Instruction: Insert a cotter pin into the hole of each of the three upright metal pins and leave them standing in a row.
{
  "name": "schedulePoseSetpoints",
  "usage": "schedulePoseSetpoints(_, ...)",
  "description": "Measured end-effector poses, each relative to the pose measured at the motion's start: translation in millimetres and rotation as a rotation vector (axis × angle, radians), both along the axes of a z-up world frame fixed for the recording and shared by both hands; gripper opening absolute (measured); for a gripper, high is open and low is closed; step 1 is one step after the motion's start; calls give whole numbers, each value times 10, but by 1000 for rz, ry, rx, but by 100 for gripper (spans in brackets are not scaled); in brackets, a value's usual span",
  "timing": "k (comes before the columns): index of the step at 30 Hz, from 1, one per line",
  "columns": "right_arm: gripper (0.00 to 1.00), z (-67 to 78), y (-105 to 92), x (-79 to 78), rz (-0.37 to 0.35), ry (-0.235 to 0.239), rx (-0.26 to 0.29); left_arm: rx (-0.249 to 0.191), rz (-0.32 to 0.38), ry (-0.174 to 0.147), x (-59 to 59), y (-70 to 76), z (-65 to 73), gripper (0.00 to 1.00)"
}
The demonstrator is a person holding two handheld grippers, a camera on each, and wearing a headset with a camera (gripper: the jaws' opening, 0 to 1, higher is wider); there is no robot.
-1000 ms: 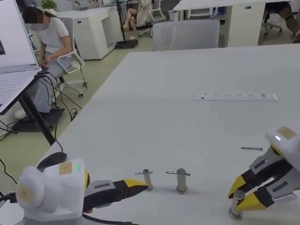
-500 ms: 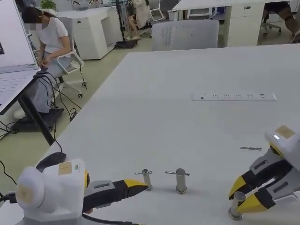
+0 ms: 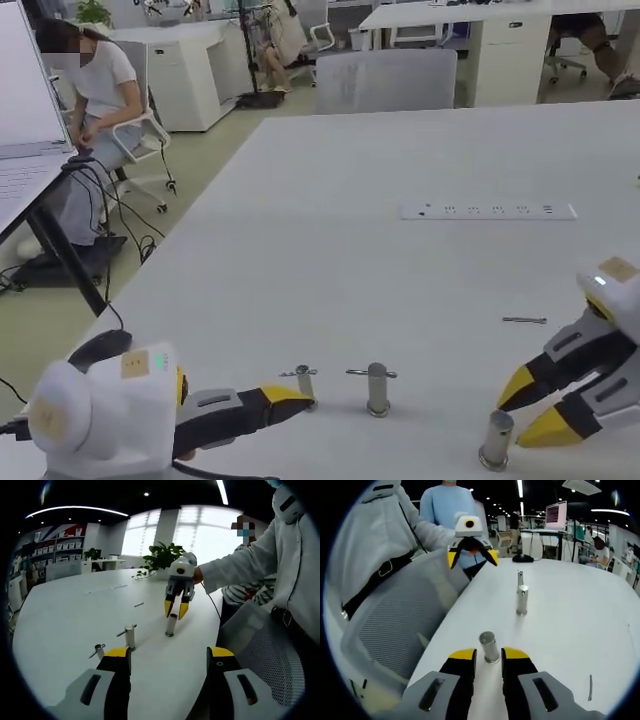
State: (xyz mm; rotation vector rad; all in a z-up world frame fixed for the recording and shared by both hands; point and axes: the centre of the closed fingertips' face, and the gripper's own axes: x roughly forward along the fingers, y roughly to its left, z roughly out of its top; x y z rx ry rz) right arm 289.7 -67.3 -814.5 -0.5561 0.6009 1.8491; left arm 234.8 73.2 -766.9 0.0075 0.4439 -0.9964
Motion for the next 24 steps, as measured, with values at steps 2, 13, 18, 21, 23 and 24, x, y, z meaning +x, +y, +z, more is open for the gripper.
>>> schedulePoseSetpoints(2,22,-20,-82,25,-11,0,-22,-3,-1,0,1,-10,1,60)
schedulePoseSetpoints(13,24,-37,-372,300,-123,-15,-89,-9,-14,-1,12,-62,-2,60)
schedulePoseSetpoints(18,25,-67,-456,452,-178,-21,-122,-10,-17,1,16,-72,-10,60)
schedulePoseSetpoints(21,26,-72,-488,549,-206,-24,-133,-15,-16,2,17,-77,-8,60)
schedulePoseSetpoints(23,28,-75,-499,603,-222,-26,-140,-17,-14,2,19,-78,-14,60)
schedulePoseSetpoints(24,28,-78,-503,624,-228,-26,-144,-18,-14,2,20,-77,-15,60)
